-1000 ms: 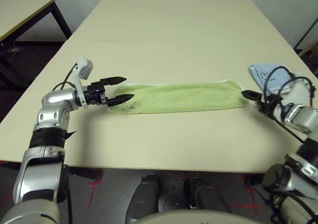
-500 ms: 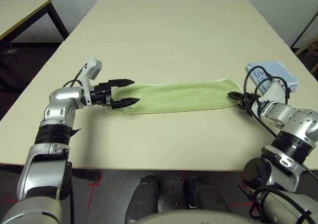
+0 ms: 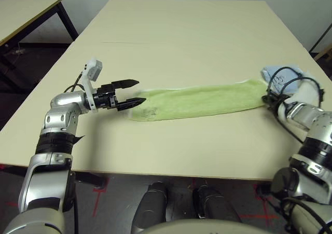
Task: Fold the towel and set it aside.
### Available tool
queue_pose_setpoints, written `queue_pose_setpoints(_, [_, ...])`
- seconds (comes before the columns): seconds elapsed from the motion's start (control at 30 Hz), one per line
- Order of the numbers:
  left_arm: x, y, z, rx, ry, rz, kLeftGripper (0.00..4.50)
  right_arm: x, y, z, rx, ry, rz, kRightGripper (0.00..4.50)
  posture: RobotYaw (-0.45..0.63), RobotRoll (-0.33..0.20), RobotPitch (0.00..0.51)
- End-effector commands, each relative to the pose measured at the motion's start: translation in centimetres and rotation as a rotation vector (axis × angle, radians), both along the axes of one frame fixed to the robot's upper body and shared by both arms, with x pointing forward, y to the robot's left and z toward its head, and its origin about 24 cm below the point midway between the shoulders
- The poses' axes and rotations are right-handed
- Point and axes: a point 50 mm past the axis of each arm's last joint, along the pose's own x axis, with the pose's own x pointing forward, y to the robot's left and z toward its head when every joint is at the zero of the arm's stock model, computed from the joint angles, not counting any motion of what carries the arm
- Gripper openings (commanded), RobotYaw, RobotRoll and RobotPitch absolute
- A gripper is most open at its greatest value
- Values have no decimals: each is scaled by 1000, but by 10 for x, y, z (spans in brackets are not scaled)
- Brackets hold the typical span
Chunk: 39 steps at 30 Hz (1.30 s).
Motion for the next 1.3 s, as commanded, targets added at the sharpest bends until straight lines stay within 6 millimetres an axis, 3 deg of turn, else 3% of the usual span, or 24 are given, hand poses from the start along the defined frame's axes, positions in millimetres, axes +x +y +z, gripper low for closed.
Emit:
queue_pose_setpoints(0.03, [0,-3,0,-7,2,-8,4500,3,39,12,-129,-42,275,41,89,0,110])
queue_pose_setpoints(0.23, [0,-5,-2,-8,2,-10,4500,-12,113,1,-225,3,727,41,105,0,114])
queue_pose_setpoints(0.33, [-2,-4,-2,-8,3,-3,4500,-16,133,-9,-216,38,813,41,113,0,114])
queue_pose_setpoints(0.5, [-4,-4,-3,-9,3,7,4500,-13,145,-28,-280,121,836,41,125,0,113])
queue_pose_setpoints(0.7, [-6,-5,-4,-10,2,17,4500,-12,152,-35,-314,156,870,41,133,0,114])
queue_pose_setpoints(0.83, [-4,-5,-3,-10,-6,35,4500,-9,153,-24,-277,111,870,1004,127,0,116])
queue_pose_setpoints(1.0, [1,-10,1,-16,-9,65,4500,-13,146,0,-234,65,943,2842,119,0,114])
queue_pose_setpoints(1.13, [8,-18,6,3,-6,117,4500,-15,127,32,-280,4,1016,4371,108,0,113])
queue_pose_setpoints(1.23, [19,-28,12,21,28,239,4500,-14,107,59,-316,-60,1040,4469,101,0,111])
queue_pose_setpoints(1.3, [24,-41,16,53,9,293,4500,3,88,77,-350,-161,902,4469,96,0,110])
